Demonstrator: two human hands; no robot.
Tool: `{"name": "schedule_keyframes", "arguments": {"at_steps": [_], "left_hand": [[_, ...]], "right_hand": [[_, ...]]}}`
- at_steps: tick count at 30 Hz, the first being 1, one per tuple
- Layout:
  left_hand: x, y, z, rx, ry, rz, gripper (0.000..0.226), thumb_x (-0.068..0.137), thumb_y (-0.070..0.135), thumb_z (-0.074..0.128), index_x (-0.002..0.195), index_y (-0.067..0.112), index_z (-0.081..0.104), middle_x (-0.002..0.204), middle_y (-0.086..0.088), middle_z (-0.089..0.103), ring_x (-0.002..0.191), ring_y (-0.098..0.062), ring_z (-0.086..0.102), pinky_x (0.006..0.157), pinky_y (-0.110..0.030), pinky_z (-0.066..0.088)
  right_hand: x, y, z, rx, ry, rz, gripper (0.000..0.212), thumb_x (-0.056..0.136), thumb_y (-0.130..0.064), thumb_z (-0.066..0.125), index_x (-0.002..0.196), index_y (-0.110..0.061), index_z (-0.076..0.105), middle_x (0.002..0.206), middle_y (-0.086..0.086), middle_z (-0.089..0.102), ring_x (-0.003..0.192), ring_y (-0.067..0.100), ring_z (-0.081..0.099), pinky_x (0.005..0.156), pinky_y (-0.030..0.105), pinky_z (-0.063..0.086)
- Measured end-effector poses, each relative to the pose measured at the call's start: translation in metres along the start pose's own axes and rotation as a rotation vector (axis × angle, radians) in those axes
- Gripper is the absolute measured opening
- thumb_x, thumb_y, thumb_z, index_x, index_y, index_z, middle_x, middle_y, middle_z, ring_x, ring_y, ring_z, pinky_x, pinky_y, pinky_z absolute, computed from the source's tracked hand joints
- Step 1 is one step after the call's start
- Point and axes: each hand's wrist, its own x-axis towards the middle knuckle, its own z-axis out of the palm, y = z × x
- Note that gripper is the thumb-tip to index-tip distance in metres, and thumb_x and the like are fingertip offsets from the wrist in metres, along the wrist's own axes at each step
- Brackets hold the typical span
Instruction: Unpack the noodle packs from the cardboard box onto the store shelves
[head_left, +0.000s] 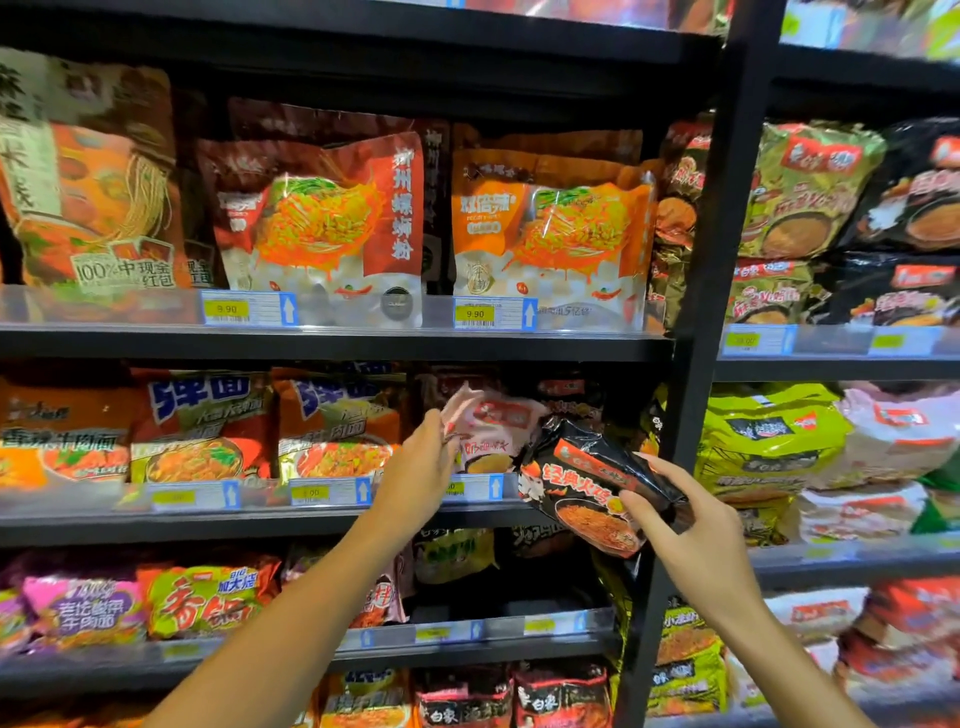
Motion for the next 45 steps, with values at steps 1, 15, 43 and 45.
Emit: {"name": "schedule_keyframes", "arguments": {"at_steps": [1, 15, 43, 45], "left_hand": [[0.003, -0.001, 0.002, 0.070, 0.023, -0.023, 0.018, 0.102, 0.029, 0.049, 0.099, 0.014, 0.039, 0.062, 0.003, 0.044, 0.045, -0.012, 0.038, 0.041, -0.027, 0.021], [-0.023, 0.003, 0.014, 0.416, 0.155, 0.276, 0.045, 0.101, 0.036, 0.046, 0.143, 0.020, 0.047, 0.154, -0.007, 0.034, 0.142, -0.034, 0.027, 0.114, -0.049, 0.030], [-0.021, 0.024, 0.028, 0.494, -0.200, 0.249, 0.062, 0.097, 0.061, 0.013, 0.140, 0.030, 0.043, 0.145, 0.003, 0.042, 0.134, -0.028, 0.035, 0.109, -0.042, 0.036], [-0.020, 0.023, 0.028, 0.505, -0.205, 0.244, 0.061, 0.097, 0.061, 0.014, 0.139, 0.029, 0.045, 0.143, 0.002, 0.045, 0.132, -0.029, 0.037, 0.107, -0.043, 0.038]], "right_hand": [[0.000, 0.001, -0.001, 0.001, 0.003, 0.000, 0.038, 0.089, -0.022, 0.072, 0.120, -0.041, 0.062, 0.097, -0.024, 0.073, 0.093, -0.005, 0.068, 0.069, 0.008, 0.051], [0.006, -0.005, -0.003, -0.017, 0.070, -0.013, 0.036, 0.088, -0.026, 0.074, 0.119, -0.038, 0.060, 0.100, -0.018, 0.072, 0.094, -0.006, 0.066, 0.070, 0.014, 0.054], [0.142, 0.032, 0.068, -0.457, -0.118, 0.376, 0.020, 0.094, -0.019, 0.058, 0.083, -0.007, 0.046, 0.107, 0.019, 0.051, 0.101, 0.033, 0.055, 0.085, 0.039, 0.048], [0.134, 0.037, 0.071, -0.534, -0.136, 0.335, 0.051, 0.091, -0.028, 0.066, 0.128, 0.001, 0.045, 0.145, 0.023, 0.037, 0.134, 0.039, 0.040, 0.110, 0.045, 0.038]]}}
